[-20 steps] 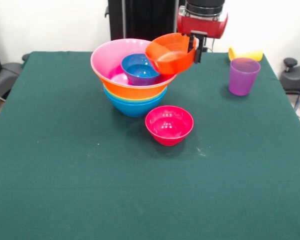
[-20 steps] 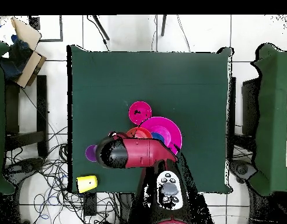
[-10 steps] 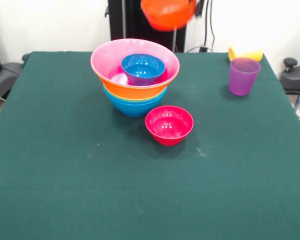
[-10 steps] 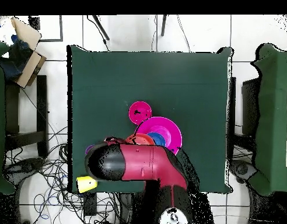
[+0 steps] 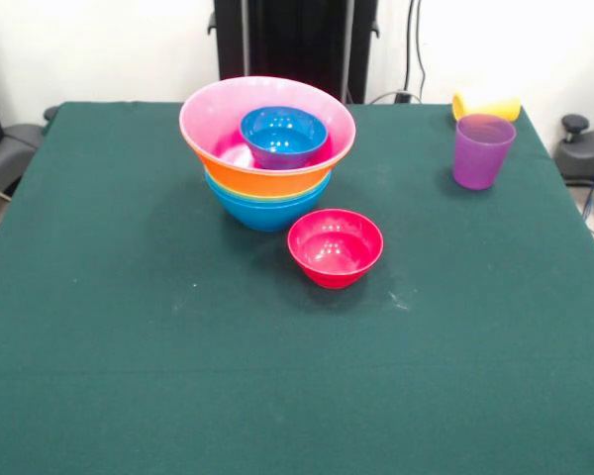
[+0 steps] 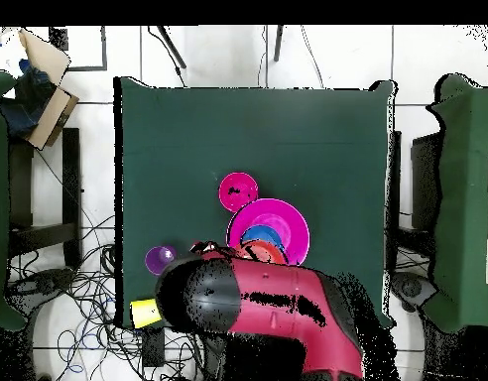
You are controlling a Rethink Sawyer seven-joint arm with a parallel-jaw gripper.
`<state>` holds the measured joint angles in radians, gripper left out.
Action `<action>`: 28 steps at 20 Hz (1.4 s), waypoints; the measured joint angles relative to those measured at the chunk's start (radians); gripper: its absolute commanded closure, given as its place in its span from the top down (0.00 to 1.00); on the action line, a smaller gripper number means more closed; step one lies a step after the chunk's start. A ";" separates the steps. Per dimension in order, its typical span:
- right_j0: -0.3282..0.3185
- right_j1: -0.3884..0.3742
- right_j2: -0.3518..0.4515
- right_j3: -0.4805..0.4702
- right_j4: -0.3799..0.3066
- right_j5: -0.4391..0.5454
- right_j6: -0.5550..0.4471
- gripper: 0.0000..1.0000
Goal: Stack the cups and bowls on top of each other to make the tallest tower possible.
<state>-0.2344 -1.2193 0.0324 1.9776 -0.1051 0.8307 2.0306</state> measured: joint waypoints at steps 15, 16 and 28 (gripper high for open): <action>-0.083 0.143 0.055 0.000 -0.070 -0.277 0.000 0.00; -0.083 0.149 0.056 0.001 -0.075 -0.282 0.000 0.00; -0.083 0.239 0.062 0.011 -0.112 -0.318 0.000 0.00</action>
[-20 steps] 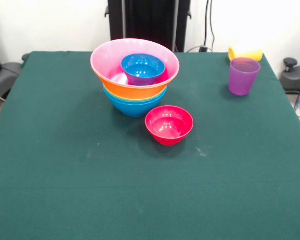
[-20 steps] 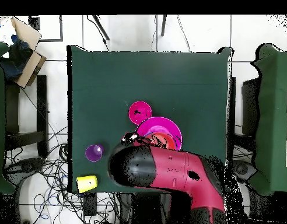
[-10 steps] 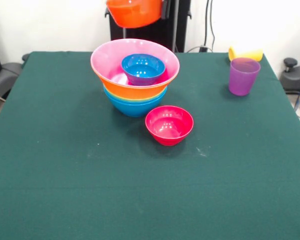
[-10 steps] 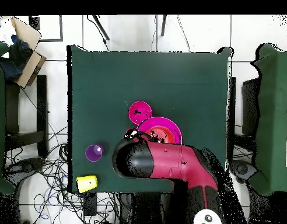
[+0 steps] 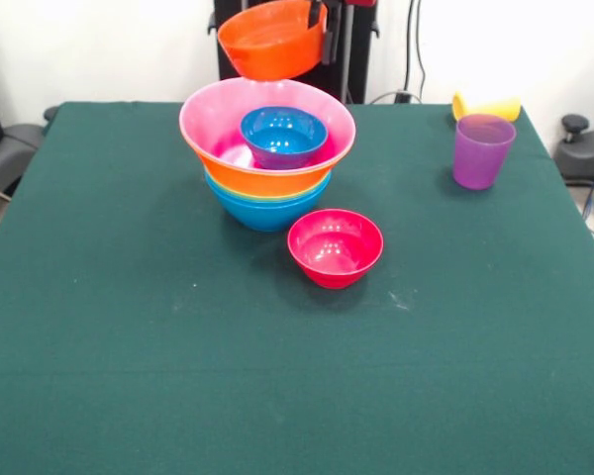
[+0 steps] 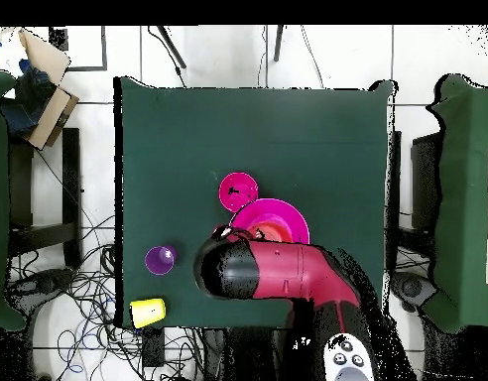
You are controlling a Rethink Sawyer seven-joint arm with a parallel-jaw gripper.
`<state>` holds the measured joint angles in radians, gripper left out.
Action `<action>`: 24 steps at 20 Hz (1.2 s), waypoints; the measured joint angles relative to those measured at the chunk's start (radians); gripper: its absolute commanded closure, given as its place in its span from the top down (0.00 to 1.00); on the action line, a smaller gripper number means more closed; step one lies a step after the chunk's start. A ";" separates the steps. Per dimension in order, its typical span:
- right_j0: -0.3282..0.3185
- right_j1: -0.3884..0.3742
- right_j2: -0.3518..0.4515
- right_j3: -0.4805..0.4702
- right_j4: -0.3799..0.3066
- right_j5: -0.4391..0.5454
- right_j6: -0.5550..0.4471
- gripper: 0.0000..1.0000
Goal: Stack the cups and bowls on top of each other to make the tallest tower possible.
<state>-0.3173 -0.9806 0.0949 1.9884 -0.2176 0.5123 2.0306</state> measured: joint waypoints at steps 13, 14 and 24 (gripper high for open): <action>0.001 0.115 0.000 0.004 -0.063 -0.166 0.000 0.00; 0.002 0.124 0.000 0.004 -0.067 -0.176 0.000 0.00; 0.005 0.183 0.000 0.006 -0.072 -0.225 0.000 0.00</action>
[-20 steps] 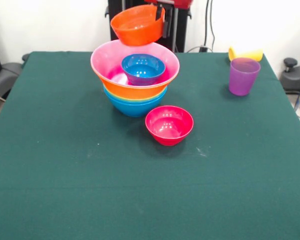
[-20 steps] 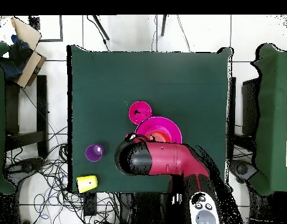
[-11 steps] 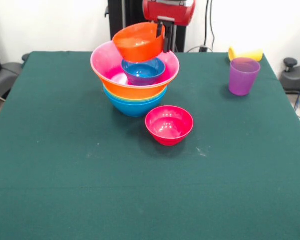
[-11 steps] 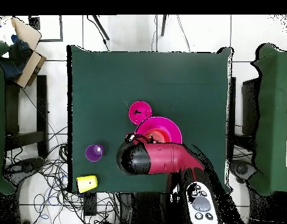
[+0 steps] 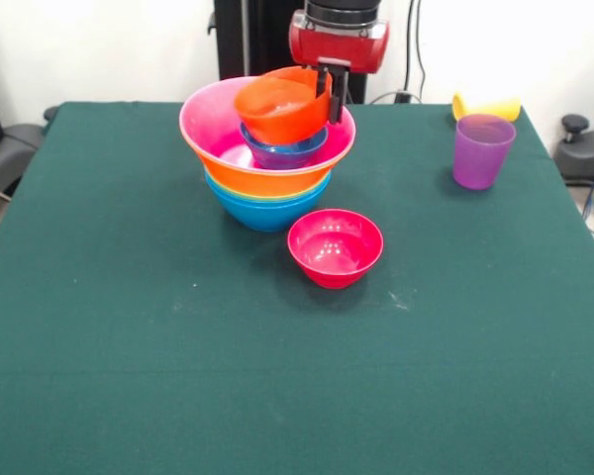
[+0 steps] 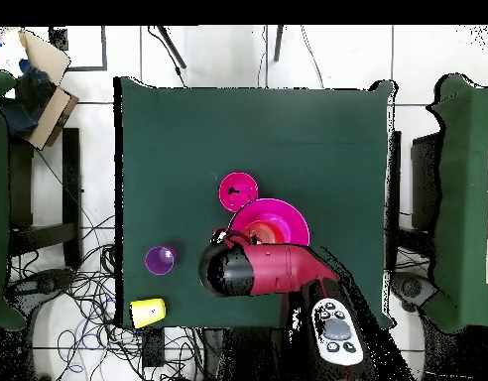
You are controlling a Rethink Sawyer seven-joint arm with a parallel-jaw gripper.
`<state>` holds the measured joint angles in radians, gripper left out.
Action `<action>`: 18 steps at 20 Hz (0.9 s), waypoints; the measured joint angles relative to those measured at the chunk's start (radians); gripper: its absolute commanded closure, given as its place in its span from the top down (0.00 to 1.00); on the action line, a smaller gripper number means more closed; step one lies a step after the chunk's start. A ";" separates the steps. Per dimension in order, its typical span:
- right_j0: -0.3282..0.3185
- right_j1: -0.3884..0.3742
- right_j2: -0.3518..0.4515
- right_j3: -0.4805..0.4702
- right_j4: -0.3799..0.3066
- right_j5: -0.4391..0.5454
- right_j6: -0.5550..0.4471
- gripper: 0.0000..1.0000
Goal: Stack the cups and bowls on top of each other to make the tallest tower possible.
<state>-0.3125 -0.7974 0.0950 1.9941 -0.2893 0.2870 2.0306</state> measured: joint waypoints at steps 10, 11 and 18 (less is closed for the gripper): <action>0.005 0.022 -0.003 0.000 0.000 -0.006 0.000 0.00; 0.005 0.026 -0.003 0.000 0.000 -0.009 0.000 0.00; 0.005 0.032 -0.003 0.000 0.000 -0.013 0.000 0.00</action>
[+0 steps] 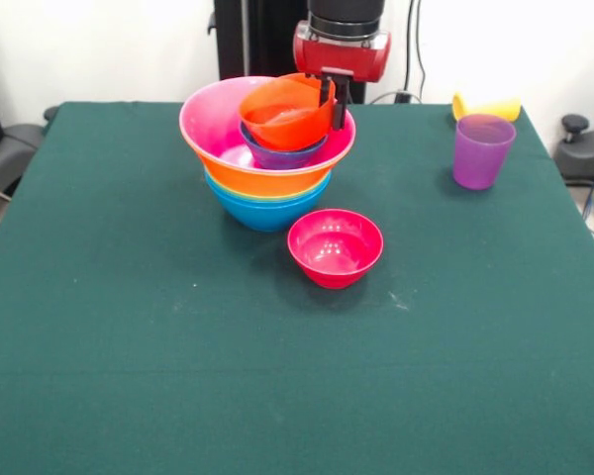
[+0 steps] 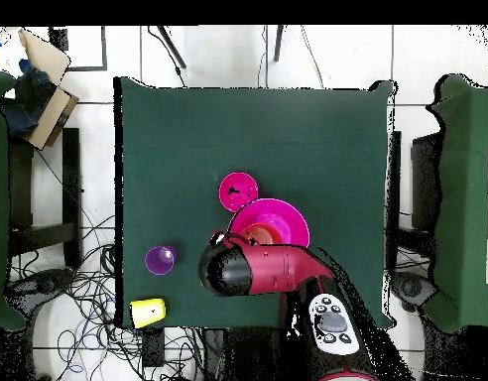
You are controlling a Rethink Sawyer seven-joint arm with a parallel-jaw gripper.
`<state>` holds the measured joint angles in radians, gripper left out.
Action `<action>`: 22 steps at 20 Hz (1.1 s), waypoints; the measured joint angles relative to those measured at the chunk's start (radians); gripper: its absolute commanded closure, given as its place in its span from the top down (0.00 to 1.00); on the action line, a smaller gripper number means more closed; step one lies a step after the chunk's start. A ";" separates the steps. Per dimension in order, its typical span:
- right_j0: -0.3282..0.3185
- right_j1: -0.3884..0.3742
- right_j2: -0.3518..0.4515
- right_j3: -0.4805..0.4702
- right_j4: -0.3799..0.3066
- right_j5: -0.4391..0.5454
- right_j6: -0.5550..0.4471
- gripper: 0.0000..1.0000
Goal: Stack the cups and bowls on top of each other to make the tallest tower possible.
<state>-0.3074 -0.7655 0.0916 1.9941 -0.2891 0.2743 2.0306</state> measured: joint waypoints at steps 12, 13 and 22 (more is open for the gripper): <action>-0.033 0.000 0.003 0.000 0.000 0.000 0.000 1.00; -0.039 -0.001 0.004 0.000 0.000 0.000 0.000 1.00; -0.057 -0.003 0.004 0.000 0.000 0.000 0.000 1.00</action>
<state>-0.3641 -0.7680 0.0954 1.9941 -0.2891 0.2743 2.0306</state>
